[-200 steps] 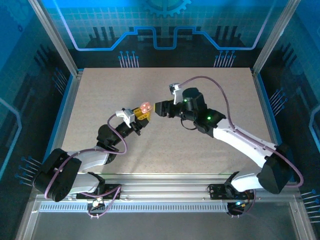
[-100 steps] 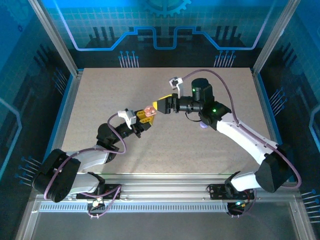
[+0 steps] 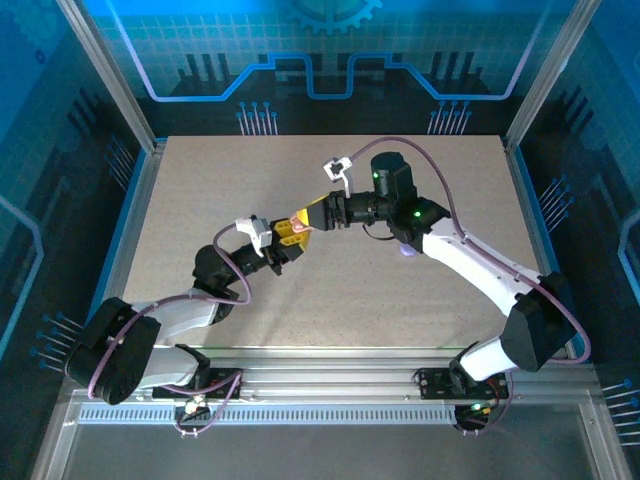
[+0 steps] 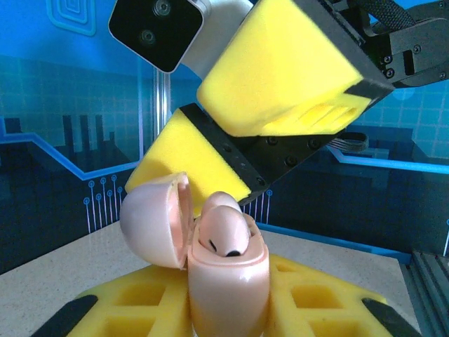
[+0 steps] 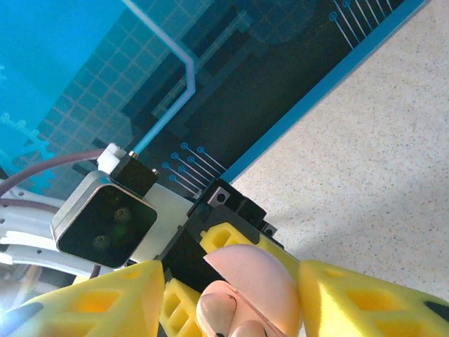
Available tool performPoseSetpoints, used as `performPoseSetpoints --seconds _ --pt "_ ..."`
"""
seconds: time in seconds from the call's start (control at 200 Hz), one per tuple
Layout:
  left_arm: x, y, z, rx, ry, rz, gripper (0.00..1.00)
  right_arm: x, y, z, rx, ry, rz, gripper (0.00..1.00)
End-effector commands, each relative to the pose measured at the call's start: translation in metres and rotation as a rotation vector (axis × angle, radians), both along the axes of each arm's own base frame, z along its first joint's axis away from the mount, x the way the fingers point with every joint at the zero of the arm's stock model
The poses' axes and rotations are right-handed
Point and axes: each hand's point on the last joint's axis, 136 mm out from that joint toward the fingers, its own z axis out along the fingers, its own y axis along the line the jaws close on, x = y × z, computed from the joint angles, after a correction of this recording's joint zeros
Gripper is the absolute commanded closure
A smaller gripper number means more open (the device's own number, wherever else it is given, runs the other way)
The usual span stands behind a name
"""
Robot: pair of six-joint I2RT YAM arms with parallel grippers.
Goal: Insert wireless bluetooth earbuds into charging case
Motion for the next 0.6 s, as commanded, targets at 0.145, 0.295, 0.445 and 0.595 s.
performPoseSetpoints --seconds 0.145,0.295,0.445,0.595 --pt "0.006 -0.002 0.008 -0.013 0.009 0.005 0.74 -0.025 -0.006 0.022 0.044 -0.053 0.065 0.56" --pt "0.006 -0.002 0.008 -0.013 0.018 0.002 0.74 -0.025 -0.018 0.021 0.043 -0.067 0.030 0.58" --pt "0.000 -0.005 0.012 -0.016 0.006 -0.040 0.74 -0.024 -0.029 0.018 -0.030 -0.160 -0.011 0.55" --pt "-0.009 -0.009 0.015 -0.011 -0.006 -0.092 0.74 -0.028 -0.043 0.018 -0.119 -0.411 -0.004 0.50"
